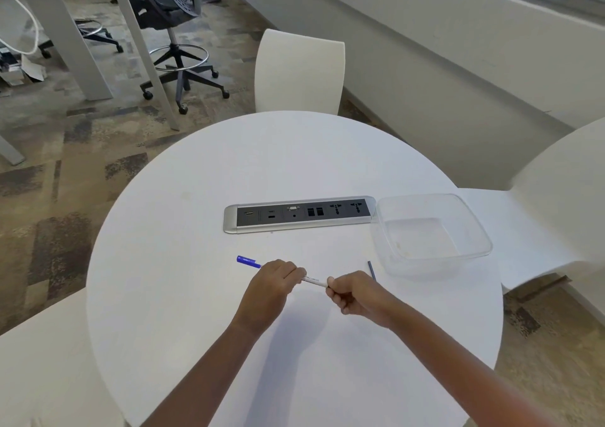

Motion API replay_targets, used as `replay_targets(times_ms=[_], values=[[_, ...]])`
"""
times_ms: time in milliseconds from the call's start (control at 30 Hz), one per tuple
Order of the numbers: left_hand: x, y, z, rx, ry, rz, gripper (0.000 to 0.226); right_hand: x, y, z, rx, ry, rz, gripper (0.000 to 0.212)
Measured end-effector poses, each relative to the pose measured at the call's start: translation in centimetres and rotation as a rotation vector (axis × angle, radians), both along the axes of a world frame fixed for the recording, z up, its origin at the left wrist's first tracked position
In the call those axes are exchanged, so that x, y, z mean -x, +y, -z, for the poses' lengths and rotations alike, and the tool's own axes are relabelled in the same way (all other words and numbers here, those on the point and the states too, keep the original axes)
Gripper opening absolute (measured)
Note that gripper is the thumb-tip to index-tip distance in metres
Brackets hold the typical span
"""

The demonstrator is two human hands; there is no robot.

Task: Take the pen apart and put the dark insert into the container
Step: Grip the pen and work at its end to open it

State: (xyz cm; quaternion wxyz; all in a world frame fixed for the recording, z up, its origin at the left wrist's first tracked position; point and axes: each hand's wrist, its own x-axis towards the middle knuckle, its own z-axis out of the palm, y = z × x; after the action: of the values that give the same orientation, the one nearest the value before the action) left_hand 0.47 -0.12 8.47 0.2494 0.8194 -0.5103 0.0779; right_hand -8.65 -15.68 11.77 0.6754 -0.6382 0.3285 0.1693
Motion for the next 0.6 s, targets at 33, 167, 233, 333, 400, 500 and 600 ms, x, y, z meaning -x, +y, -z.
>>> replay_targets(times_ms=[33,167,233,333,400,500,600], values=[[0.0,-0.1,0.0,-0.002,0.005,-0.006,0.035,0.0,0.0,0.0,0.017,-0.014,-0.006,0.036],[-0.2,-0.3,-0.3,0.011,0.035,-0.038,0.035,0.6,0.7,0.2,0.534,-0.217,-0.118,0.02],[-0.3,-0.4,-0.5,0.019,0.036,-0.041,0.034,1.1,0.9,0.7,0.861,-0.31,-0.222,0.008],[-0.2,-0.4,-0.5,0.024,0.031,-0.035,0.033,1.5,1.1,1.0,1.251,-0.464,-0.312,0.005],[0.0,-0.4,-0.5,0.034,0.033,-0.037,0.034,1.5,0.9,1.0,1.431,-0.548,-0.332,0.011],[0.1,-0.4,-0.6,0.045,0.02,-0.036,0.035,1.2,0.6,0.9,1.402,-0.578,-0.364,0.01],[0.1,-0.3,-0.8,0.041,-0.008,-0.02,0.034,1.0,0.7,0.3,1.044,-0.361,-0.333,0.016]])
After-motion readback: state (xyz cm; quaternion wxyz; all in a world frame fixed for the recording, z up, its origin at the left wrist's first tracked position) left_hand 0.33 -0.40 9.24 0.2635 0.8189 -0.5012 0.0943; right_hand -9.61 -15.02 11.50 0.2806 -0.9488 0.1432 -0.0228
